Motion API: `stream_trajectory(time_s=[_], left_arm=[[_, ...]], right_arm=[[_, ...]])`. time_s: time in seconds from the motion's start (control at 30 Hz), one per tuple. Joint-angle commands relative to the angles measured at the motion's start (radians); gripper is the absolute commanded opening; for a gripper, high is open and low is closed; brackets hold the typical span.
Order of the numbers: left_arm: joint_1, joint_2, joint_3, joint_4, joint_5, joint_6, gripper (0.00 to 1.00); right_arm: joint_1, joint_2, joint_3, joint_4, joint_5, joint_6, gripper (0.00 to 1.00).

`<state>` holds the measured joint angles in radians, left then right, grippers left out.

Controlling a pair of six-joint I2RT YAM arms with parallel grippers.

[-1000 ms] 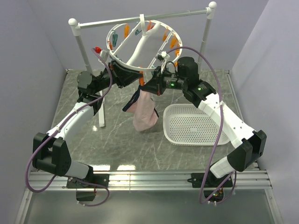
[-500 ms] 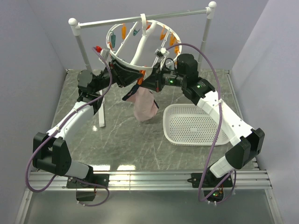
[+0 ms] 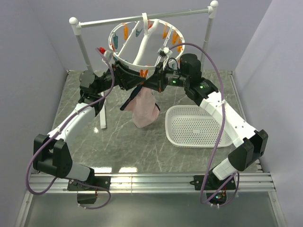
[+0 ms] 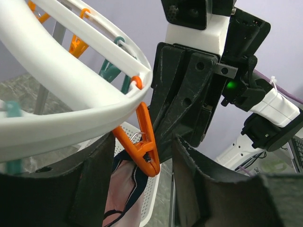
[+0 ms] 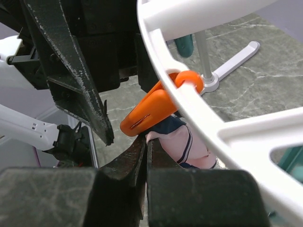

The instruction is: Clip the underwear to the hanger

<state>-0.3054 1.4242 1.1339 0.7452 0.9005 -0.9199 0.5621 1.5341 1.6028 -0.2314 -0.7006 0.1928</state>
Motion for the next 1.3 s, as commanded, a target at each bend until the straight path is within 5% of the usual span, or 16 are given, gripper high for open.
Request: stream_trajectory(time_s=[0.0, 0.37, 0.67, 0.93, 1.27], left_arm=[[-0.004, -0.022, 0.044, 0.003, 0.012, 0.016, 0.58], [0.020, -0.082, 0.026, -0.110, -0.040, 0.088, 0.84], [0.166, -0.200, -0.036, -0.325, 0.085, 0.312, 0.86], [0.269, -0.249, -0.152, -0.654, 0.200, 0.735, 0.81], [0.270, -0.139, -0.296, -0.552, 0.169, 1.062, 0.81]], right_arm=[[-0.005, -0.006, 0.029, 0.046, -0.008, 0.005, 0.00], [-0.013, -0.022, 0.014, 0.030, -0.007, -0.006, 0.00], [-0.031, -0.026, 0.016, 0.014, -0.026, -0.026, 0.00], [-0.047, -0.025, 0.025, 0.015, -0.060, -0.027, 0.00], [-0.059, -0.023, 0.036, 0.015, -0.088, -0.023, 0.00]])
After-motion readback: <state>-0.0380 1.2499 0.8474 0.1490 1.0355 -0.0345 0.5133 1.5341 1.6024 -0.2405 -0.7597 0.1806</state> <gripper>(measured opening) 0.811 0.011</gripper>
